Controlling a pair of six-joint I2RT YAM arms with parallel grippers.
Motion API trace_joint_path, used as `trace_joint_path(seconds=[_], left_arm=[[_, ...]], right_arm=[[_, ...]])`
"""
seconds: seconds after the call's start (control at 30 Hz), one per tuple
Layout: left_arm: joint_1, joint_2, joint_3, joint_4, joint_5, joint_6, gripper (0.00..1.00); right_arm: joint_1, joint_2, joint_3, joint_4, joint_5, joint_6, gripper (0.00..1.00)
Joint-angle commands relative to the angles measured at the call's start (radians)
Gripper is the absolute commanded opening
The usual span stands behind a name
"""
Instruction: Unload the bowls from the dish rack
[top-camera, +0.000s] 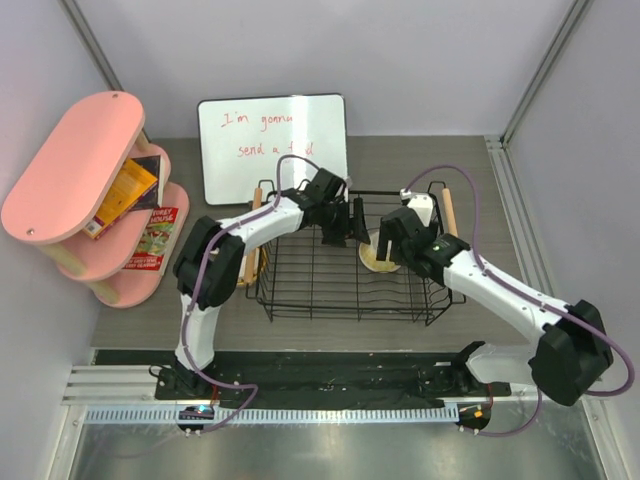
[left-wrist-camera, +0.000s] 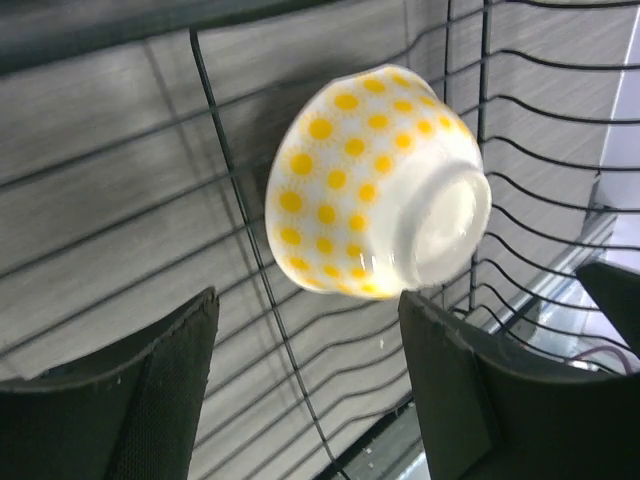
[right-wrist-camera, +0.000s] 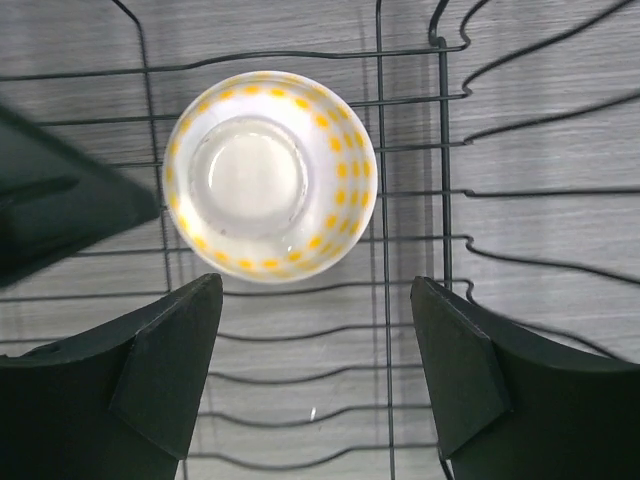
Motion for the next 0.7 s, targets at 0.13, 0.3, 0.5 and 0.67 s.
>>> trace_joint_path(seconds=[0.13, 0.3, 0.5, 0.67], left_arm=[[-0.023, -0.116, -0.155, 0.132, -0.02, -0.094, 0.72], [-0.029, -0.151, -0.2, 0.16, -0.029, -0.107, 0.71], [-0.046, -0.232, -0.229, 0.162, -0.092, -0.134, 0.71], [-0.052, -0.196, -0.209, 0.189, -0.075, -0.166, 0.71]], right_arm=[[-0.03, 0.101, 0.002, 0.166, -0.033, -0.09, 0.82], [-0.044, 0.124, -0.015, 0.215, -0.059, -0.105, 0.81], [-0.051, 0.101, -0.038, 0.266, -0.037, -0.116, 0.8], [-0.099, 0.196, -0.016, 0.277, -0.093, -0.136, 0.79]])
